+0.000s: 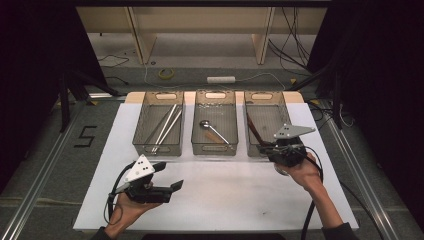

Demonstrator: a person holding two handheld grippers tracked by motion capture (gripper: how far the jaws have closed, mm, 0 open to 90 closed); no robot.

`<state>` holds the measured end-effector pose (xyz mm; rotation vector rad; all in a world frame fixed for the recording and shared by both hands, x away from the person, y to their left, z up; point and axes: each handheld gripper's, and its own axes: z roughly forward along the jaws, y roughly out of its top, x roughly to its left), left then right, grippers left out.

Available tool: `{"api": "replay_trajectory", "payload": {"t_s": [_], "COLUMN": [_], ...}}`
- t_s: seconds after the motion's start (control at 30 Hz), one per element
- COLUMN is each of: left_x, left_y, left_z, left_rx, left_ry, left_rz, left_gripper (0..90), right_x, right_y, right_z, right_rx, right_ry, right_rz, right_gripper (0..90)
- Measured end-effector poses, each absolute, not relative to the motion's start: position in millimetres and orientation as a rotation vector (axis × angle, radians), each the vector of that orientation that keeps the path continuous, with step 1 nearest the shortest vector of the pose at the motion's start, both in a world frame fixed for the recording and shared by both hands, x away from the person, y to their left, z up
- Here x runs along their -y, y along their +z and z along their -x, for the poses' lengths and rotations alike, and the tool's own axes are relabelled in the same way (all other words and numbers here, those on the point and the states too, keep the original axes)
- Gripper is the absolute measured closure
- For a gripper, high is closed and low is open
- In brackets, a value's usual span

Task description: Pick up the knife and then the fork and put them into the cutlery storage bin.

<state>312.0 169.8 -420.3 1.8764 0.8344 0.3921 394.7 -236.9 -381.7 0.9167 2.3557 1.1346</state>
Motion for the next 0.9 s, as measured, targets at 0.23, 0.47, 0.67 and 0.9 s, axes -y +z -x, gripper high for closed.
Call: {"api": "replay_trajectory", "payload": {"t_s": [0.23,0.47,0.67,0.9], "left_x": [-169.9,-171.0,-172.4,-172.1], "left_y": [-420.9,-420.2,-420.2,-420.1], "left_z": [-311.6,-311.2,-311.6,-311.1], "left_rx": [-0.837,-0.834,-0.836,-0.835], "left_ry": [0.393,0.407,0.409,0.416], "left_rz": [-1.878,-1.866,-1.862,-1.855], "left_gripper": [15.8,15.8,15.7,15.7], "right_x": [239.5,238.9,237.1,240.1], "right_y": [-366.4,-358.4,-352.1,-351.9], "right_z": [-414.3,-436.4,-452.1,-469.2], "right_rx": [-2.319,-2.306,-2.288,-2.272], "right_ry": [1.149,1.138,1.125,1.115], "right_rz": [-0.968,-1.018,-1.051,-1.103], "right_gripper": [77.6,77.6,77.5,77.5]}}
